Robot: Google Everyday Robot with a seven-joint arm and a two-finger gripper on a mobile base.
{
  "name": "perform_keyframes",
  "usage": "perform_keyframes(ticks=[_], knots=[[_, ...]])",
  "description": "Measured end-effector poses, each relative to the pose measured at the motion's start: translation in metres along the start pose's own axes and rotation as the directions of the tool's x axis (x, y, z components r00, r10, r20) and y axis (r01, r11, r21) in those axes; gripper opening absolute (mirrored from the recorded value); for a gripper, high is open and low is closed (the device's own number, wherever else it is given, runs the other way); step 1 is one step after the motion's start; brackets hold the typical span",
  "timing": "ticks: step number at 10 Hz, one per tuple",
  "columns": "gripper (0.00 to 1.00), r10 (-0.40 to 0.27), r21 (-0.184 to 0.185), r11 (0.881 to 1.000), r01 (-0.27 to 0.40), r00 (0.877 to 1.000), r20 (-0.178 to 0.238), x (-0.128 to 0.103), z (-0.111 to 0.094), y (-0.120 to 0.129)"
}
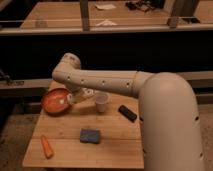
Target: Place the bottle in the ceramic bowl
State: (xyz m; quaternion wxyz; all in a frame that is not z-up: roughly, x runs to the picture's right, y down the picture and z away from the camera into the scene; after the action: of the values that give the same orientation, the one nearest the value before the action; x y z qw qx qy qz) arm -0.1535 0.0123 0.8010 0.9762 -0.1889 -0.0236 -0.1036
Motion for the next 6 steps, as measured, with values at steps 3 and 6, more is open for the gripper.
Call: perform_keyframes(ticks=[3, 6], knots=[[0.02, -0.004, 0.016, 1.0, 0.004, 1.0, -0.004, -0.01, 0.002, -0.013], [0.02, -0.023, 0.027, 0.999, 0.024, 1.0, -0.002, -0.02, 0.004, -0.019]])
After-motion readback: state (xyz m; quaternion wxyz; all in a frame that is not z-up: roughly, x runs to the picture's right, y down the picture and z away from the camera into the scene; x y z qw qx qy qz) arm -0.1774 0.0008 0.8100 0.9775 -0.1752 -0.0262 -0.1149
